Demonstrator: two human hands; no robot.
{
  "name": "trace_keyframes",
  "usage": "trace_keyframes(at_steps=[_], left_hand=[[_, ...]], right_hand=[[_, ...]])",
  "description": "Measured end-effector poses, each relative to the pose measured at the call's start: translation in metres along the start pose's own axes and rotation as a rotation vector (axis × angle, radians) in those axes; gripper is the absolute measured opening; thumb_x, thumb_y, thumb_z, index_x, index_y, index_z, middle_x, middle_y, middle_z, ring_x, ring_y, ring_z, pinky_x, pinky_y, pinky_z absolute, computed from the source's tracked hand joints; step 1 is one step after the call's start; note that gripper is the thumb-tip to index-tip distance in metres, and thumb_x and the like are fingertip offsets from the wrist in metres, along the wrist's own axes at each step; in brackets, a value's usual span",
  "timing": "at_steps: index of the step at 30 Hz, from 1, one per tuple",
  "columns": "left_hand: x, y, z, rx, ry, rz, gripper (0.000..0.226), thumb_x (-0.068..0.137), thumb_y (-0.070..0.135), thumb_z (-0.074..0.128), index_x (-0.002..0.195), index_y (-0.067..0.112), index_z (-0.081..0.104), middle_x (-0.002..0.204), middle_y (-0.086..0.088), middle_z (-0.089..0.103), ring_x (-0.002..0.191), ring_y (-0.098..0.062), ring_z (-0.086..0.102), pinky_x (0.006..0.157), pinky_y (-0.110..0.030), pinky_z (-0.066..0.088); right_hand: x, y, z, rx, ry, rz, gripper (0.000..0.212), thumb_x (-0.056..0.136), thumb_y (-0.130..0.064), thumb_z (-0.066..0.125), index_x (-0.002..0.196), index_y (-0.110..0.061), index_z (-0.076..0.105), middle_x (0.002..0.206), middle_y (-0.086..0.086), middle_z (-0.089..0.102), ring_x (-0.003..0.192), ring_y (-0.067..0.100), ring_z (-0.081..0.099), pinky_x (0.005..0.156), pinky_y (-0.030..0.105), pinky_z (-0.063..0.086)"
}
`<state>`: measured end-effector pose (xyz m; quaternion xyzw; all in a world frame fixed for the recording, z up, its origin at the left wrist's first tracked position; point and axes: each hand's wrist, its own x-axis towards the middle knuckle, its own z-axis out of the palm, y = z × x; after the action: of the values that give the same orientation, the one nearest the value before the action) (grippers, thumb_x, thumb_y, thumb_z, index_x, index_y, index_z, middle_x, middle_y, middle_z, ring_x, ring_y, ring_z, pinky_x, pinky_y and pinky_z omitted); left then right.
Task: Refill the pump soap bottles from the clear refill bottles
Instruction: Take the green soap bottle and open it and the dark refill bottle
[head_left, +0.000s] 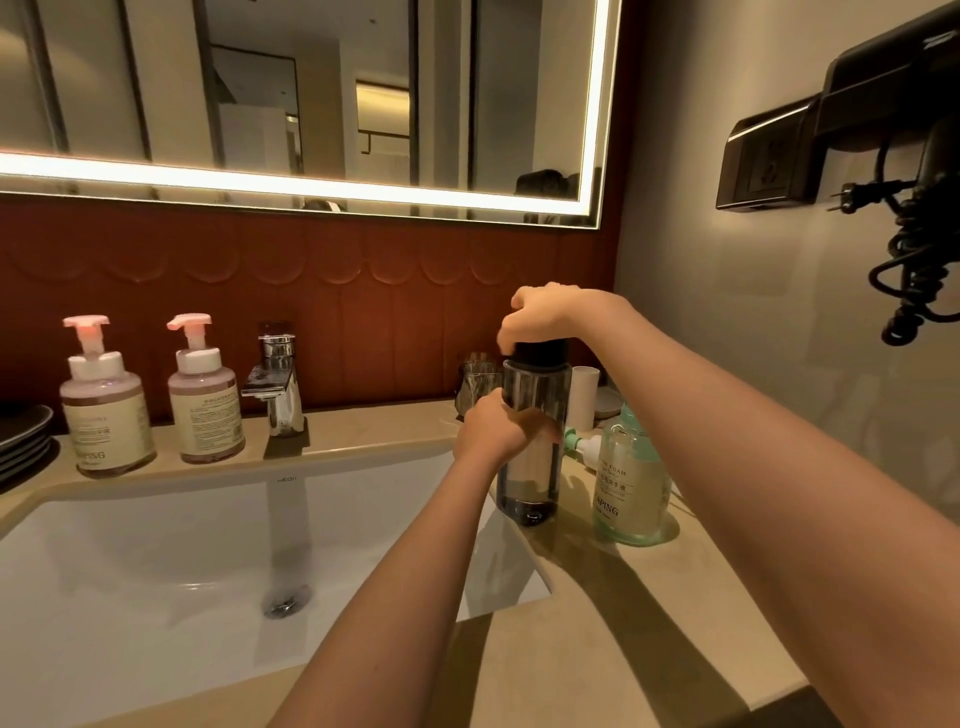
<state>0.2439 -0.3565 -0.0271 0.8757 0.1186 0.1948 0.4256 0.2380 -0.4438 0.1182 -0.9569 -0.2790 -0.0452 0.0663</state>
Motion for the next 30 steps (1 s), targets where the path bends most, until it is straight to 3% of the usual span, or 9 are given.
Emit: trace_keyframes(at_steps=[2, 6, 9, 11, 14, 19, 22, 26, 30], left_hand=[[0.001, -0.001, 0.001, -0.014, 0.021, -0.008, 0.046, 0.069, 0.041, 0.068, 0.109, 0.02, 0.061, 0.103, 0.002, 0.065, 0.094, -0.019, 0.059, 0.078, -0.036, 0.051], [0.001, 0.0, 0.0, 0.042, 0.006, 0.025, 0.035, 0.069, 0.044, 0.066, 0.096, 0.021, 0.062, 0.095, 0.002, 0.065, 0.087, -0.017, 0.059, 0.077, -0.037, 0.053], [-0.002, 0.002, 0.001, -0.017, 0.008, -0.027, 0.056, 0.058, 0.046, 0.069, 0.107, 0.022, 0.059, 0.101, 0.002, 0.064, 0.094, -0.021, 0.059, 0.08, -0.038, 0.051], [-0.001, 0.002, 0.002, -0.004, 0.032, -0.017, 0.049, 0.061, 0.045, 0.068, 0.104, 0.024, 0.061, 0.099, 0.004, 0.065, 0.093, -0.02, 0.06, 0.079, -0.037, 0.051], [-0.002, 0.0, 0.002, 0.029, 0.05, 0.022, 0.032, 0.071, 0.042, 0.067, 0.097, 0.024, 0.062, 0.093, 0.004, 0.065, 0.085, -0.016, 0.058, 0.071, -0.031, 0.048], [-0.004, 0.003, 0.002, 0.008, 0.033, 0.008, 0.031, 0.073, 0.039, 0.065, 0.099, 0.023, 0.061, 0.094, 0.004, 0.063, 0.087, -0.016, 0.058, 0.068, -0.03, 0.046], [-0.004, 0.004, -0.001, -0.034, 0.012, -0.02, 0.029, 0.068, 0.038, 0.063, 0.092, 0.022, 0.065, 0.094, 0.006, 0.063, 0.09, -0.015, 0.057, 0.072, -0.032, 0.047], [-0.011, 0.005, -0.002, -0.042, 0.02, -0.024, 0.039, 0.063, 0.04, 0.066, 0.097, 0.022, 0.064, 0.095, 0.005, 0.062, 0.092, -0.016, 0.056, 0.071, -0.03, 0.046], [-0.024, 0.013, -0.007, -0.035, 0.074, -0.031, 0.055, 0.057, 0.047, 0.075, 0.104, 0.024, 0.061, 0.101, 0.004, 0.065, 0.096, -0.018, 0.059, 0.078, -0.033, 0.05]], right_hand=[[0.001, -0.001, 0.002, -0.046, 0.018, 0.04, 0.069, 0.084, -0.05, 0.057, 0.139, -0.015, 0.035, 0.139, 0.012, 0.042, 0.124, 0.032, 0.043, 0.104, 0.046, 0.037], [0.003, -0.004, -0.003, 0.045, -0.157, -0.022, 0.058, 0.079, -0.021, 0.061, 0.133, -0.012, 0.041, 0.133, 0.014, 0.044, 0.108, 0.027, 0.05, 0.091, 0.036, 0.046], [0.004, -0.002, 0.004, 0.013, -0.142, 0.024, 0.079, 0.082, -0.052, 0.059, 0.146, -0.021, 0.024, 0.148, 0.009, 0.028, 0.13, 0.032, 0.035, 0.104, 0.044, 0.037], [0.004, 0.001, 0.012, -0.063, -0.025, 0.064, 0.079, 0.081, -0.06, 0.055, 0.144, -0.021, 0.029, 0.145, 0.009, 0.036, 0.129, 0.032, 0.038, 0.104, 0.046, 0.037], [0.008, 0.005, 0.014, 0.068, 0.06, 0.015, 0.06, 0.08, -0.04, 0.065, 0.131, -0.015, 0.045, 0.127, 0.009, 0.05, 0.112, 0.027, 0.05, 0.093, 0.037, 0.047], [0.002, 0.005, 0.006, 0.26, 0.049, -0.091, 0.052, 0.084, -0.016, 0.067, 0.132, -0.011, 0.046, 0.132, 0.006, 0.044, 0.121, 0.025, 0.044, 0.088, 0.029, 0.043], [-0.002, 0.008, -0.009, 0.406, 0.188, -0.124, 0.046, 0.081, -0.009, 0.068, 0.123, -0.014, 0.05, 0.118, 0.004, 0.045, 0.117, 0.024, 0.045, 0.09, 0.03, 0.045], [-0.013, 0.019, -0.023, 0.601, 0.398, -0.051, 0.054, 0.074, -0.027, 0.075, 0.118, -0.015, 0.047, 0.113, 0.005, 0.052, 0.099, 0.02, 0.05, 0.074, 0.028, 0.046], [-0.035, 0.044, 0.002, 0.666, 0.536, 0.09, 0.059, 0.072, -0.05, 0.071, 0.114, -0.017, 0.047, 0.105, 0.0, 0.052, 0.099, 0.02, 0.053, 0.085, 0.036, 0.052]])
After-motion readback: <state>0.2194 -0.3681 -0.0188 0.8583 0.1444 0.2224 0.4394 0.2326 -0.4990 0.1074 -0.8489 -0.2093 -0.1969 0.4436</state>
